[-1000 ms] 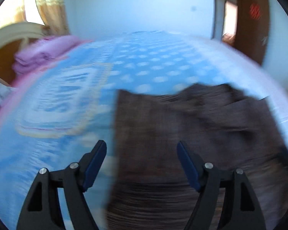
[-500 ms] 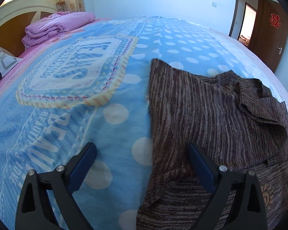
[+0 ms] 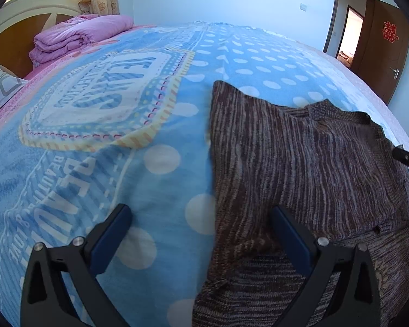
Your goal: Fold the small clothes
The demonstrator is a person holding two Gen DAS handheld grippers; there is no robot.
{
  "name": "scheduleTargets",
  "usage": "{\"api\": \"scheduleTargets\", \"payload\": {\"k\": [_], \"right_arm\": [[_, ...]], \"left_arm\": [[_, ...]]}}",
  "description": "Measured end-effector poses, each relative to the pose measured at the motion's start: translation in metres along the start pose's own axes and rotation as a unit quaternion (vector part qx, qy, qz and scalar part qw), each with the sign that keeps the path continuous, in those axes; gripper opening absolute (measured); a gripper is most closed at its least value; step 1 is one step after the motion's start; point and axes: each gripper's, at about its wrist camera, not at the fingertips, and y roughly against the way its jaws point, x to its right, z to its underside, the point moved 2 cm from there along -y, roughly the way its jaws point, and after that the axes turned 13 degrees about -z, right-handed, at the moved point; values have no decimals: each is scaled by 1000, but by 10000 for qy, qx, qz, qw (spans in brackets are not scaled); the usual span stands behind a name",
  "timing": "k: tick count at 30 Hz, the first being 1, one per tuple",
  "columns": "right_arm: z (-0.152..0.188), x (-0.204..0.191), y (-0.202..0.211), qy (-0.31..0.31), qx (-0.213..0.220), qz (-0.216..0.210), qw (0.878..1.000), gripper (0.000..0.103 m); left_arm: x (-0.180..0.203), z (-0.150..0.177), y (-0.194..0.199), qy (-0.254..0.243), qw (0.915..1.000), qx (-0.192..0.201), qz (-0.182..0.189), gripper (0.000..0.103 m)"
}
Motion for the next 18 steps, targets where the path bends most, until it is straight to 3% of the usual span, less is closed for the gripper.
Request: {"api": "scheduleTargets", "payload": {"k": [4, 7, 11, 12, 14, 18], "right_arm": [[18, 6, 23, -165, 35, -1056, 9943, 38], [39, -10, 25, -321, -121, -2018, 9788, 42], [57, -31, 13, 17, -433, -1903, 9808, 41], [58, -33, 10, 55, -422, -1833, 9821, 36], [59, -32, 11, 21, -377, -1836, 9823, 7], [63, -34, 34, 115, -126, -1883, 9820, 5]], "left_arm": [[-1, 0, 0, 25, 10000, 14, 23, 103], [-2, 0, 0, 52, 10000, 20, 45, 103], [-2, 0, 0, 63, 10000, 26, 51, 103], [-2, 0, 0, 69, 10000, 29, 57, 103], [-2, 0, 1, 74, 9999, 33, 63, 103], [-4, 1, 1, 138, 9998, 55, 137, 103]]}}
